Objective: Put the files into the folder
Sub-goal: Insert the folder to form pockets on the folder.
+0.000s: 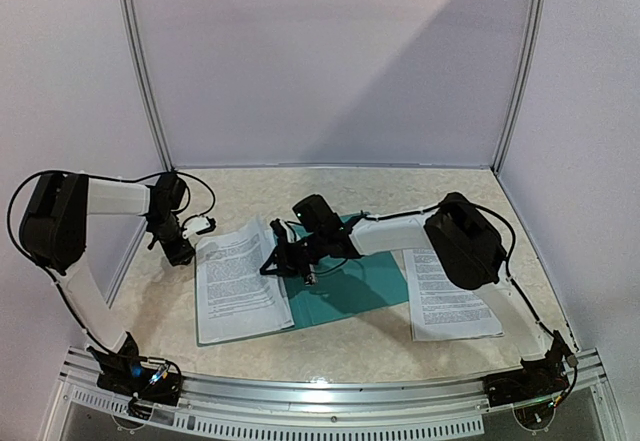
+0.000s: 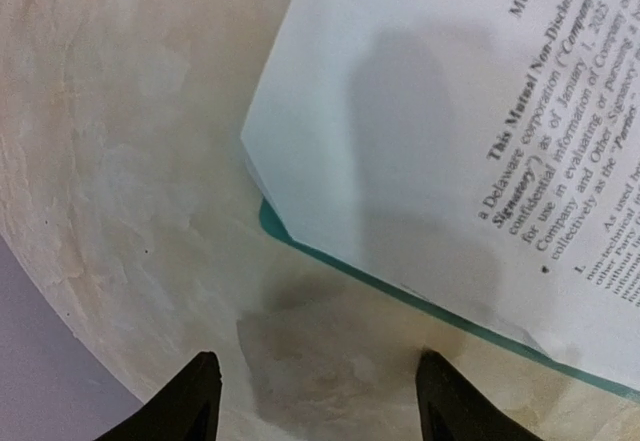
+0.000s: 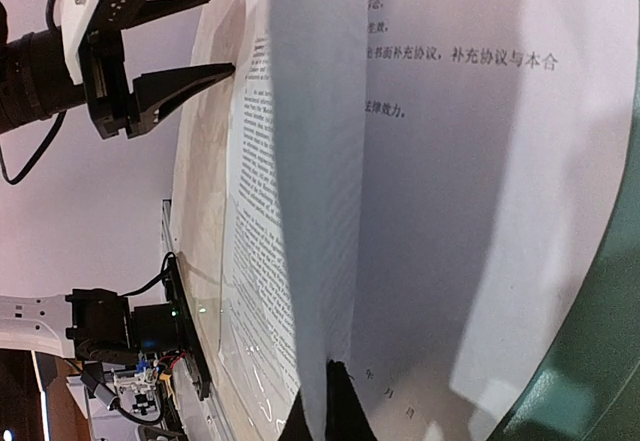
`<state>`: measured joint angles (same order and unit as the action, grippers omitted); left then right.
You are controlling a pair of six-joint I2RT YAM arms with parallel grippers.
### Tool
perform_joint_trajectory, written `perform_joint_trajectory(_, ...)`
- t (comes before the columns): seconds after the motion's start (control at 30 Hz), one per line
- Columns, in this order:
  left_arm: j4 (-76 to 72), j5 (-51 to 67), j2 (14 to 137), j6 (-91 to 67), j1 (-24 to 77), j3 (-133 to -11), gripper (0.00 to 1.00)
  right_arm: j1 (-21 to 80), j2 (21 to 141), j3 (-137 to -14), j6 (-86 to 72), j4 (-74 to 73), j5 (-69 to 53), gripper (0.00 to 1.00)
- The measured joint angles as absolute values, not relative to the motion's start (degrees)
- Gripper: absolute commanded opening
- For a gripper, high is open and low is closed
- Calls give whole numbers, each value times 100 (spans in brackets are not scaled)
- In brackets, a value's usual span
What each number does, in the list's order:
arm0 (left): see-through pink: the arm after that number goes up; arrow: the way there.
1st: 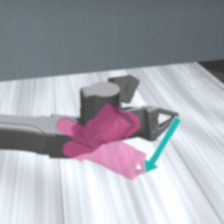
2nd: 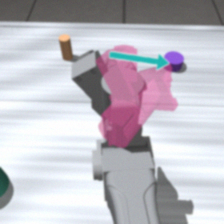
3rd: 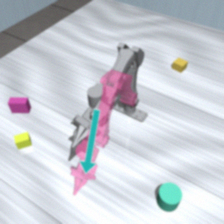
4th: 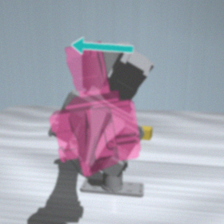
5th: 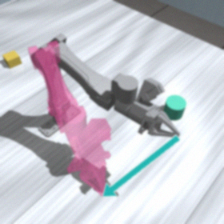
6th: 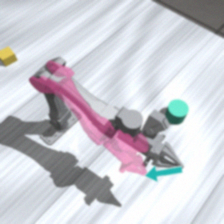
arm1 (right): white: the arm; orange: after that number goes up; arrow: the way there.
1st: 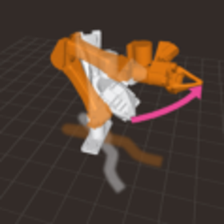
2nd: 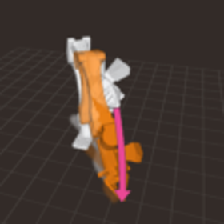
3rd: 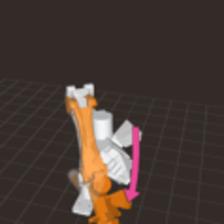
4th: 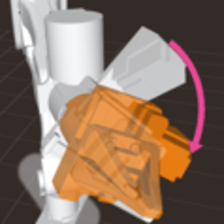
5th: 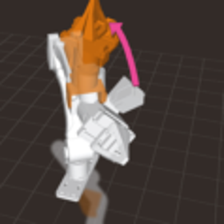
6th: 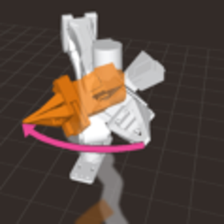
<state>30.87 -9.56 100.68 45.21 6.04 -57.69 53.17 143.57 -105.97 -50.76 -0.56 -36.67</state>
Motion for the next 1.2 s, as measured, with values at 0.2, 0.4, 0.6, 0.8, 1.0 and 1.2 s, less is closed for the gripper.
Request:
perform_joint_trajectory(0.2, 3085, -976, 10119, 4456, 582, -5824, 68, 5317, 14457, -10737, -5072, -174, -3660, 2)
perform_joint_trajectory(0.4, 3085, -982, 10123, 4447, 582, -5828, 68, 5317, 14455, -10772, -4995, -368, -3590, 7)
perform_joint_trajectory(0.6, 3087, -987, 10123, 4445, 582, -5828, 68, 5317, 14449, -10774, -4882, -613, -3468, 13)
perform_joint_trajectory(0.8, 3087, -987, 10123, 4431, 582, -5830, 68, 5319, 14370, -10770, -4790, -751, -3409, 0)
perform_joint_trajectory(1.0, 3092, -985, 10127, 4427, 582, -5835, 68, 5343, 14276, -10715, -4751, -755, -3496, 0)
perform_joint_trajectory(1.2, 3096, -978, 10130, 4421, 582, -5837, 68, 5369, 14234, -10600, -4751, -716, -3616, 0)
